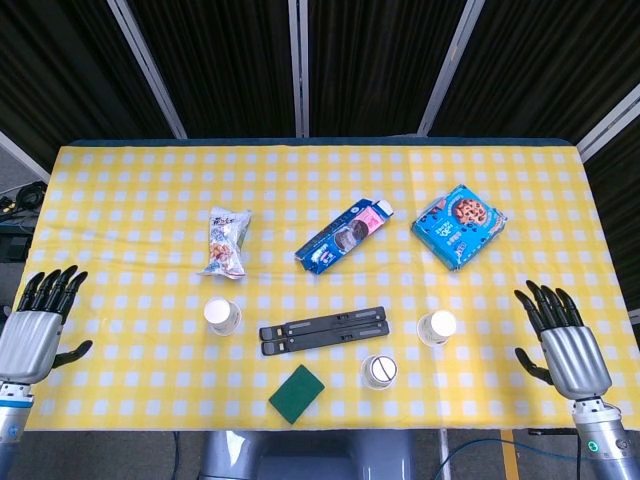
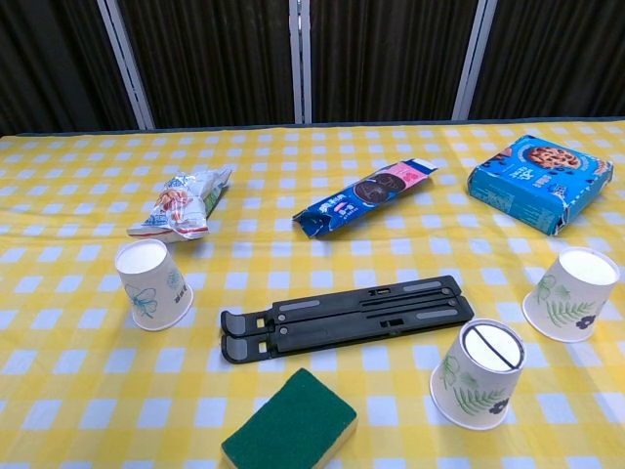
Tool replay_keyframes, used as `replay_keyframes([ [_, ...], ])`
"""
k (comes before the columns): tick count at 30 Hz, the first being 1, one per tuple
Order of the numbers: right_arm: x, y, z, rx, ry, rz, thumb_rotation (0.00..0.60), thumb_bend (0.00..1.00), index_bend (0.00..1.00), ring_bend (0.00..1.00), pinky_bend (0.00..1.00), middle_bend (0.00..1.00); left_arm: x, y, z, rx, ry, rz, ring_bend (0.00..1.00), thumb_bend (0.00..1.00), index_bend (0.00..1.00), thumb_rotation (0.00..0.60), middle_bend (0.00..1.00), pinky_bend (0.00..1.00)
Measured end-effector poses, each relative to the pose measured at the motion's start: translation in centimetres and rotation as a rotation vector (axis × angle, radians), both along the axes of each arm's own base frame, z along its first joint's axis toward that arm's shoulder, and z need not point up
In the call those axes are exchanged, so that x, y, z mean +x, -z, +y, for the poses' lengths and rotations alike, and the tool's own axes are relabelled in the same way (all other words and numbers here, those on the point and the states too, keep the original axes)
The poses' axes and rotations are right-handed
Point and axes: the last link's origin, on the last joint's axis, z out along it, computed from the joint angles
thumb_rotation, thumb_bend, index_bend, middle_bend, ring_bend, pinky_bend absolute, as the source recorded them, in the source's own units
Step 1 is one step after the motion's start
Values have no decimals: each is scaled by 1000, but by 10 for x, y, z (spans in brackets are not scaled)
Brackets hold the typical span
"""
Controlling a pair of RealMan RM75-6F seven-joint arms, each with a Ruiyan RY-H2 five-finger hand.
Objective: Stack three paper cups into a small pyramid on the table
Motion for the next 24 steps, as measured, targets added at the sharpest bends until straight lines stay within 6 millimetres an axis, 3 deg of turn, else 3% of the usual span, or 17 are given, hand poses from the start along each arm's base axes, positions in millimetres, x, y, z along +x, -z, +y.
replay_keyframes([
  [16,-3,-10,0,-17,8,-33,600,198,102,0,0,0,44,52,59,-238,66,129,0,258,196,600,0,0],
  [24,-4,-13,0,-20,12,-41,600,198,103,0,0,0,65,80,77,-311,73,164,0,258,111,600,0,0],
])
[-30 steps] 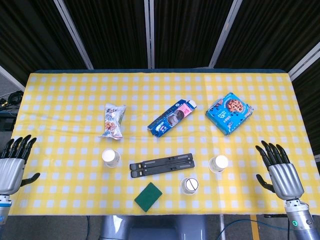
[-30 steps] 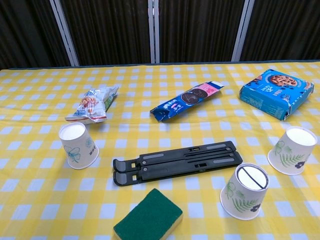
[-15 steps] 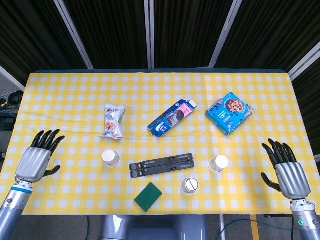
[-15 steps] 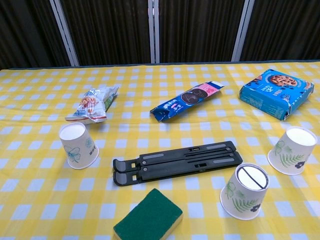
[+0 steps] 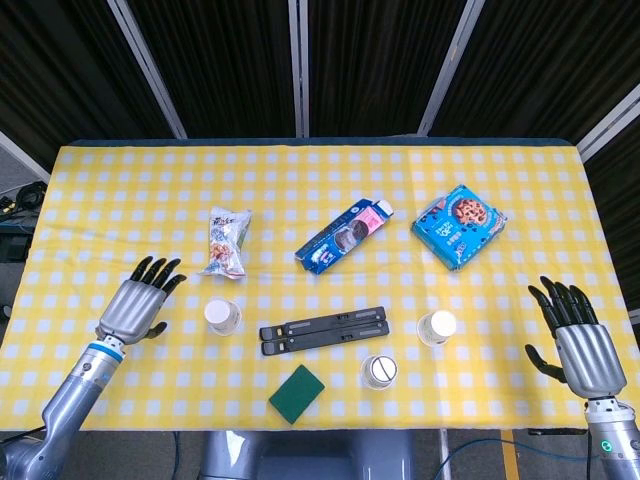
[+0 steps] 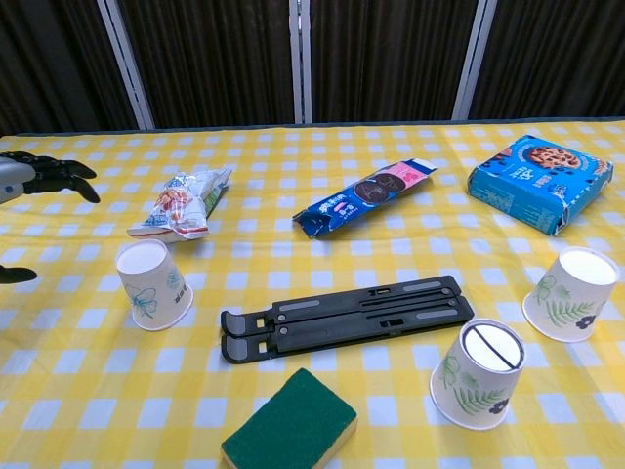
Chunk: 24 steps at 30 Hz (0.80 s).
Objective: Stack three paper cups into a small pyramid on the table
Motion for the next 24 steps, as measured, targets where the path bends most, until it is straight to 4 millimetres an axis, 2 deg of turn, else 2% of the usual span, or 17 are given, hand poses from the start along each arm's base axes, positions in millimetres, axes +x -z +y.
replay_keyframes([
  [3,0,-1,0,0,0,-3,600,197,102,0,0,0,10,9,6,-18,11,0,0,258,114,600,0,0],
  [13,0,-3,1,0,-4,-11,600,197,102,0,0,0,36,32,15,-91,35,-15,0,265,242,600,0,0],
  [16,0,-3,1,2,-5,-11,600,198,103,0,0,0,40,37,15,-103,37,-10,0,268,265,600,0,0],
  [24,0,-3,2,8,-4,-12,600,197,113,0,0,0,43,47,16,-109,35,1,0,354,369,600,0,0],
])
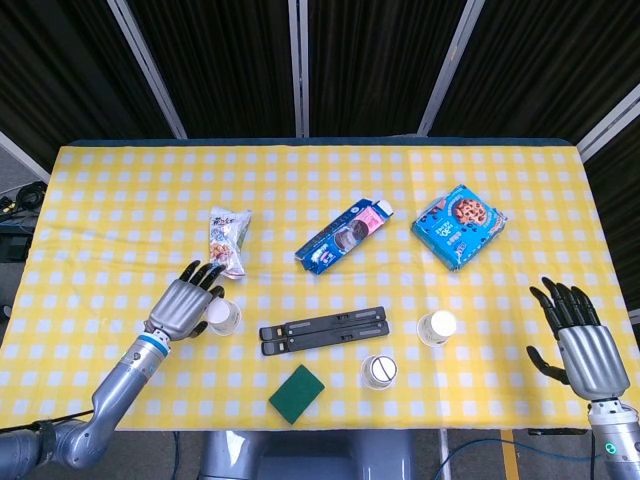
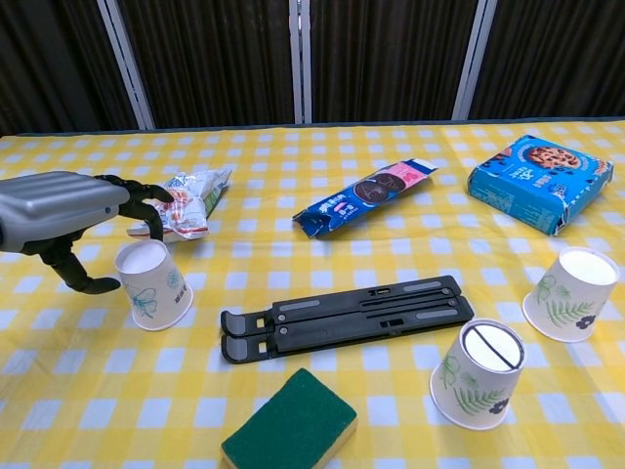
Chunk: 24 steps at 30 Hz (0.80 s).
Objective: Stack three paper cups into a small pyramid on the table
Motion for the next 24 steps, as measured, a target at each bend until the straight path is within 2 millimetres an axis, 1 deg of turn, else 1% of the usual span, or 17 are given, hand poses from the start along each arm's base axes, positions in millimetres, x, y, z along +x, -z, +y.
replay_keyframes([
  [4,0,1,0,4,1,2,600,197,113,0,0,0,3,3,1,3,7,0,0,379,405,600,0,0],
  [12,0,2,0,8,2,6,600,198,113,0,0,0,13,2,0,18,41,-29,0,387,415,600,0,0],
  [18,0,-1,0,-1,2,3,600,198,114,0,0,0,32,1,-1,7,87,-90,0,386,416,600,0,0],
  [24,-2,-5,0,-18,12,0,600,198,115,0,0,0,61,8,1,-32,165,-137,0,386,420,600,0,0],
])
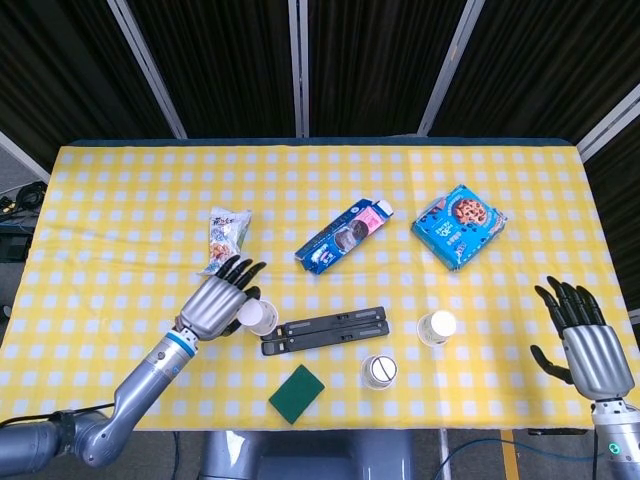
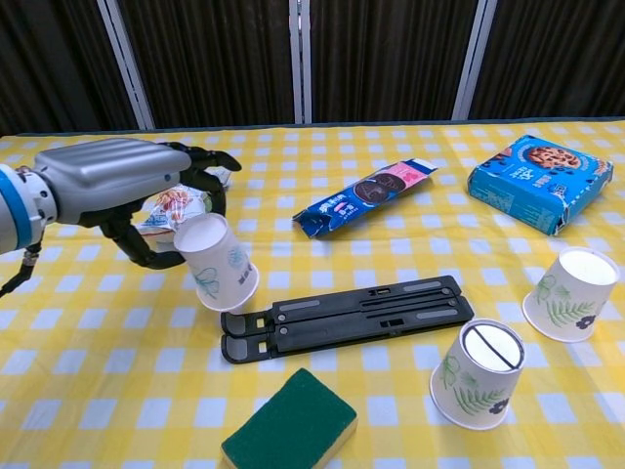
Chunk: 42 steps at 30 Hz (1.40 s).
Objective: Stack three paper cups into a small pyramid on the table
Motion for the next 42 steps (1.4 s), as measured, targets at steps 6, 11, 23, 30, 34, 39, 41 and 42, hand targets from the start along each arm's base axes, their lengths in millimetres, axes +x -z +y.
replay_keyframes([
  [6,-2,-4,0,-20,13,3,600,197,115,0,0,0,30,13,0,-52,75,-35,0,386,425,600,0,0],
  [11,-2,-8,0,-43,17,6,600,198,118,0,0,0,54,28,0,-97,142,-52,0,385,427,600,0,0],
  [23,-2,-24,6,-106,32,-14,600,196,119,0,0,0,96,61,-16,-189,268,-44,0,385,432,600,0,0],
  [30,-2,-27,7,-111,25,-26,600,196,119,0,0,0,103,76,-25,-216,284,-13,0,383,434,600,0,0],
  [34,-2,-28,8,-112,21,-29,600,196,119,0,0,0,105,84,-31,-228,289,4,0,382,435,600,0,0],
  [39,-1,-27,8,-111,15,-28,600,195,119,0,0,0,106,91,-36,-237,297,18,0,374,432,600,0,0],
  [41,-1,-27,8,-109,16,-28,600,196,119,0,0,0,107,93,-38,-241,296,19,0,364,413,600,0,0],
  [42,-1,-27,8,-107,16,-27,600,196,119,0,0,0,106,94,-38,-242,295,21,0,351,404,600,0,0],
])
